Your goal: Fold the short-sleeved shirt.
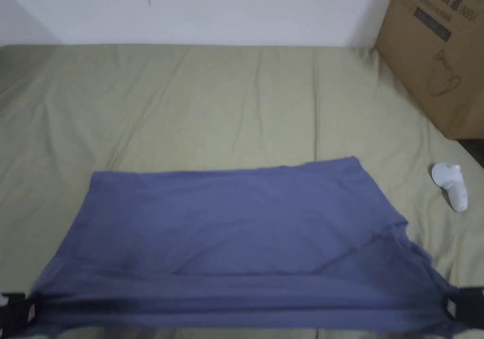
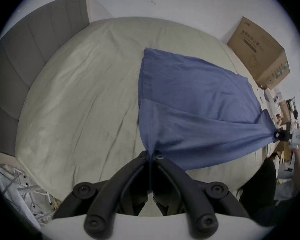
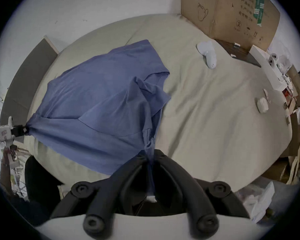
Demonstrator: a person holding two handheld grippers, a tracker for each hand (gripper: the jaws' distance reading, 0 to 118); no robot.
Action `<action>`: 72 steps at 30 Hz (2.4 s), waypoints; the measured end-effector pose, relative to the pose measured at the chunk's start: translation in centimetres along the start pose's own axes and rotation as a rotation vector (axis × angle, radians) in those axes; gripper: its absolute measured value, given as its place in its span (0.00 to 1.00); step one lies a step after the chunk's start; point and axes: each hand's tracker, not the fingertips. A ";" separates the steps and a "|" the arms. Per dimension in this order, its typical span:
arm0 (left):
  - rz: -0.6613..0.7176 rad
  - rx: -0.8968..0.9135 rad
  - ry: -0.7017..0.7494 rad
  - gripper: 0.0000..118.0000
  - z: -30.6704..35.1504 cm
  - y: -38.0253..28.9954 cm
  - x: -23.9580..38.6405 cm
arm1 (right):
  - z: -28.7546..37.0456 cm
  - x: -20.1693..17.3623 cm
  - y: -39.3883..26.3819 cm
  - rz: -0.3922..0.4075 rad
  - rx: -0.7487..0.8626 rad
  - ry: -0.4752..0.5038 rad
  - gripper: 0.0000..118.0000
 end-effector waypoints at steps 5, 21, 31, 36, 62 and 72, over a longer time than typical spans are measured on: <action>-0.050 -0.144 -0.024 0.02 -0.8 -4.5 -0.7 | -1.4 0.9 -3.9 -0.069 -0.127 0.035 0.04; -0.019 0.188 -0.033 0.32 3.7 0.9 5.7 | 2.4 -8.2 2.3 -0.047 0.180 0.046 0.40; -0.075 0.221 -0.079 0.00 -1.8 11.9 6.1 | 0.6 -13.2 9.7 0.016 0.323 0.154 0.00; -0.043 0.053 -0.025 0.90 -9.7 18.1 2.3 | -1.4 -12.3 10.9 0.024 0.285 0.127 0.00; -0.180 0.097 -0.074 0.05 -8.6 18.9 4.6 | -18.7 -1.8 29.6 -0.242 0.070 0.000 0.98; -0.153 0.069 -0.080 0.05 -9.1 18.3 4.1 | -17.8 -4.7 27.6 -0.073 0.034 -0.032 0.02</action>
